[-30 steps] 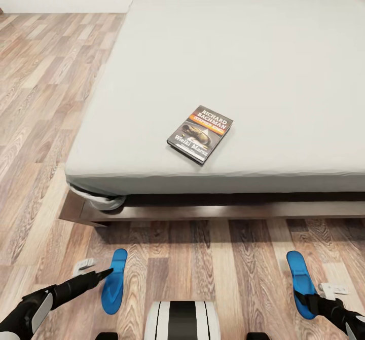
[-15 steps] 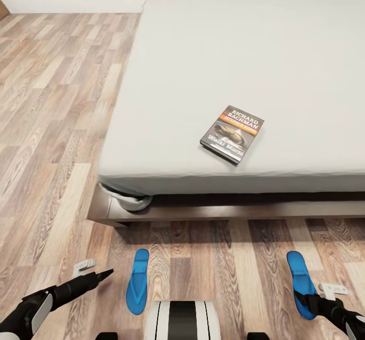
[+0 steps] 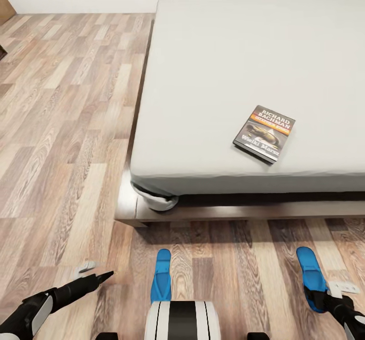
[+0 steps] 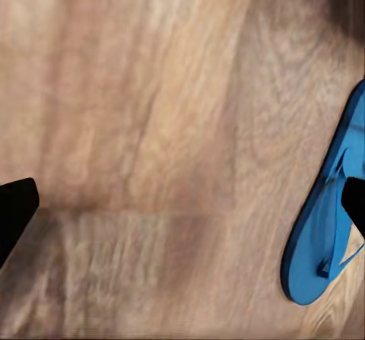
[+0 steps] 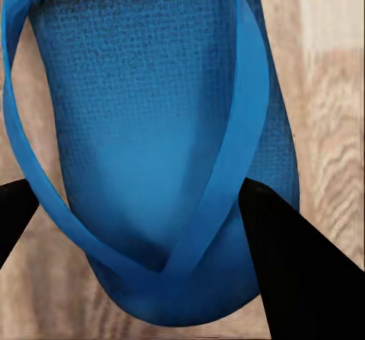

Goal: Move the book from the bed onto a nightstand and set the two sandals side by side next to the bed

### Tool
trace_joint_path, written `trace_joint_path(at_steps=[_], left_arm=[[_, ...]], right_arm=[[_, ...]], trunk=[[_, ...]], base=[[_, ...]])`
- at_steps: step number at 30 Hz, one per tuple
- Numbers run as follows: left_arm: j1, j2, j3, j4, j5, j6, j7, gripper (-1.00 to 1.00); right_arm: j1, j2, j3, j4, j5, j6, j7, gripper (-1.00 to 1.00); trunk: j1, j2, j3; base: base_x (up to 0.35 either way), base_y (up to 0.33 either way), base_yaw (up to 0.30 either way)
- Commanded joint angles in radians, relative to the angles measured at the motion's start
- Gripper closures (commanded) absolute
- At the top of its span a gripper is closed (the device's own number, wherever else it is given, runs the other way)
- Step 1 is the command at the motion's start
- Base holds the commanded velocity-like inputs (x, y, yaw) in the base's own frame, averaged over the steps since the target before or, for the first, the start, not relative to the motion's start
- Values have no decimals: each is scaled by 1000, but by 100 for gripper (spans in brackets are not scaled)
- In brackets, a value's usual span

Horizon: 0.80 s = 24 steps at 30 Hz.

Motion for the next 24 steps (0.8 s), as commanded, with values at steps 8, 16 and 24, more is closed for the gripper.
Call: trace_joint_path(at_steps=[8, 16, 24], left_arm=[[0, 0, 2, 1, 8, 10, -2, -100], [0, 0, 2, 1, 8, 13, -2, -100], [0, 0, 2, 1, 8, 11, 2, -100]], right_arm=[[-1, 0, -7, 0, 10, -6, -28, 100], [-1, 0, -8, 0, 9, -4, -29, 100], [-1, 0, -8, 0, 9, -3, -29, 100]], trunk=[[0, 0, 0], [0, 0, 0], [0, 0, 0]], base=[[0, 293, 0], [0, 294, 0], [0, 296, 0]])
